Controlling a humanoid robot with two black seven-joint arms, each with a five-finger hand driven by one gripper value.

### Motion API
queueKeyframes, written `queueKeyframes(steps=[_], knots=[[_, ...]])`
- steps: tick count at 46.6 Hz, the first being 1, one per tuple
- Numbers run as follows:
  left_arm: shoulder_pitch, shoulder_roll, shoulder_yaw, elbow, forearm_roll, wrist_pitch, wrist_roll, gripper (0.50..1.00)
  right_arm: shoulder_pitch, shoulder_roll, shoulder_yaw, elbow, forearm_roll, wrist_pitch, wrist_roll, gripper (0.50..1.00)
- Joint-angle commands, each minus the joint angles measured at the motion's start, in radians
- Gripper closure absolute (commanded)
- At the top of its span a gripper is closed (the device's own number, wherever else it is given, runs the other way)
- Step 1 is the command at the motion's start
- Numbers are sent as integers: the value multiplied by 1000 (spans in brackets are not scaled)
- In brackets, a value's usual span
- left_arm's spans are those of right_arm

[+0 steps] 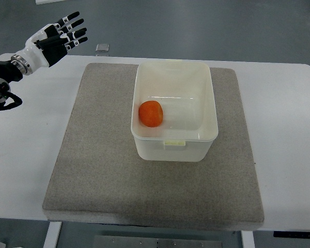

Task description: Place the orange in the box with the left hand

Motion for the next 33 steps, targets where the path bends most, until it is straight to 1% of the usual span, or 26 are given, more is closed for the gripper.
queueKeyframes(steps=[1, 5, 13, 33], knots=[[0, -19, -3, 31, -86, -40, 60, 506, 0, 0, 0, 0, 0, 0, 0, 568], [0, -22, -6, 36, -155, -40, 113, 506, 0, 0, 0, 0, 0, 0, 0, 568], [24, -39, -11, 35, -284, -40, 196, 506, 0, 0, 0, 0, 0, 0, 0, 568], [25, -41, -8, 39, -274, -40, 201, 506, -3, 0, -6, 8, -3, 2, 9, 568]])
